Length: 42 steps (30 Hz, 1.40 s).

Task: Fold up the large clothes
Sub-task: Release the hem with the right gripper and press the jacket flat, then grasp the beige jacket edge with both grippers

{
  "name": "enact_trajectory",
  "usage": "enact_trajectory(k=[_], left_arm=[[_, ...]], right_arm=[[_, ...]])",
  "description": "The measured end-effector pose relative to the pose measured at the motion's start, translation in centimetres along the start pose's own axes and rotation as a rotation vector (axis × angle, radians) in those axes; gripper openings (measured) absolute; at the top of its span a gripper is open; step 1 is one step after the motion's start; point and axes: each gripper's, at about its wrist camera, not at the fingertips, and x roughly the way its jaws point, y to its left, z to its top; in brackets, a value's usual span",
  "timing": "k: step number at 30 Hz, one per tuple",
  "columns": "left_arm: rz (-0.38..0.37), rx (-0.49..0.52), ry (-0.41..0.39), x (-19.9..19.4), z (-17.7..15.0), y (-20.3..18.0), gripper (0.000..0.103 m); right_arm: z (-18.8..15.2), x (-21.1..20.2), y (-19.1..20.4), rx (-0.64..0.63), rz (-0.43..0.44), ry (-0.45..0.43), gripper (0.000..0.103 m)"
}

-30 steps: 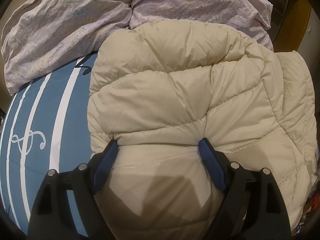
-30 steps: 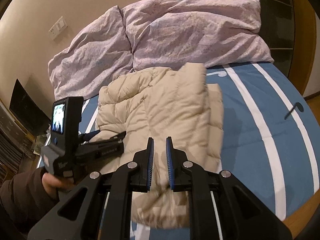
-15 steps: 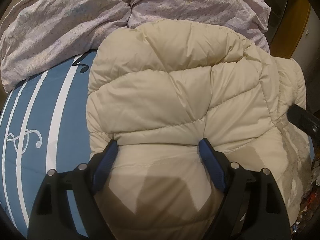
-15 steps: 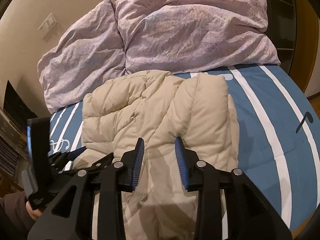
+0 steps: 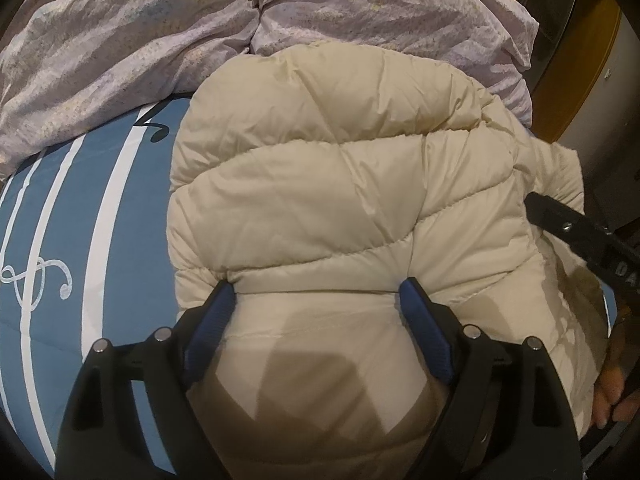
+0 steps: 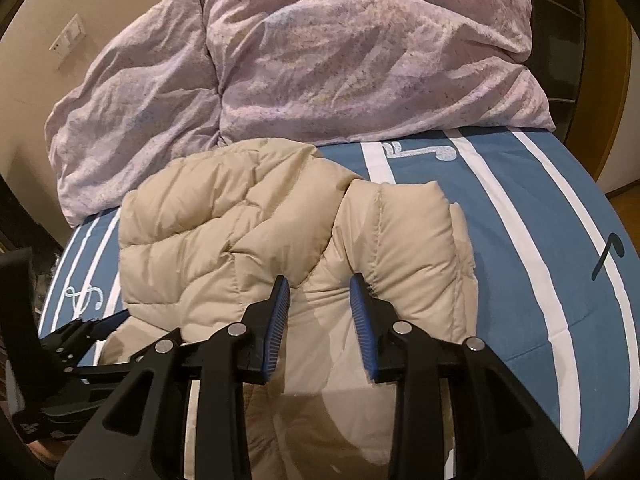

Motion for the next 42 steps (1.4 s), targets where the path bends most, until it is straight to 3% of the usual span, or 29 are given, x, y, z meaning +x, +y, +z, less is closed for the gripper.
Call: enact_trajectory(k=[6, 9, 15, 19, 23, 33, 42], left_arm=[[-0.037, -0.021, -0.004, -0.8, 0.9, 0.5, 0.083], [-0.044, -0.028, -0.047, -1.8, 2.5, 0.7, 0.083], [-0.008, -0.038, -0.131, -2.4, 6.0, 1.2, 0.083], [0.056, -0.045, -0.148, -1.1, 7.6, 1.5, 0.084], [0.079, -0.055, -0.093, 2.0, 6.5, 1.7, 0.087], [0.109, -0.094, -0.150, 4.2, 4.9, 2.7, 0.100], [0.134, -0.104, -0.168, 4.9, 4.6, 3.0, 0.101]], right_arm=[[-1.0, 1.6, -0.6, -0.026, -0.053, 0.009, 0.034], [-1.4, 2.2, -1.2, -0.025, -0.068, 0.002, 0.034], [-1.6, 2.9, -1.3, -0.033, -0.078, -0.016, 0.034], [-1.7, 3.1, -1.4, -0.038, -0.077, -0.035, 0.034], [-1.9, 3.3, -1.2, -0.053, -0.077, -0.064, 0.035], [-2.0, 3.7, -0.9, -0.072, -0.082, -0.110, 0.036], [-2.0, 4.1, -0.3, -0.099, -0.105, -0.141, 0.037]])
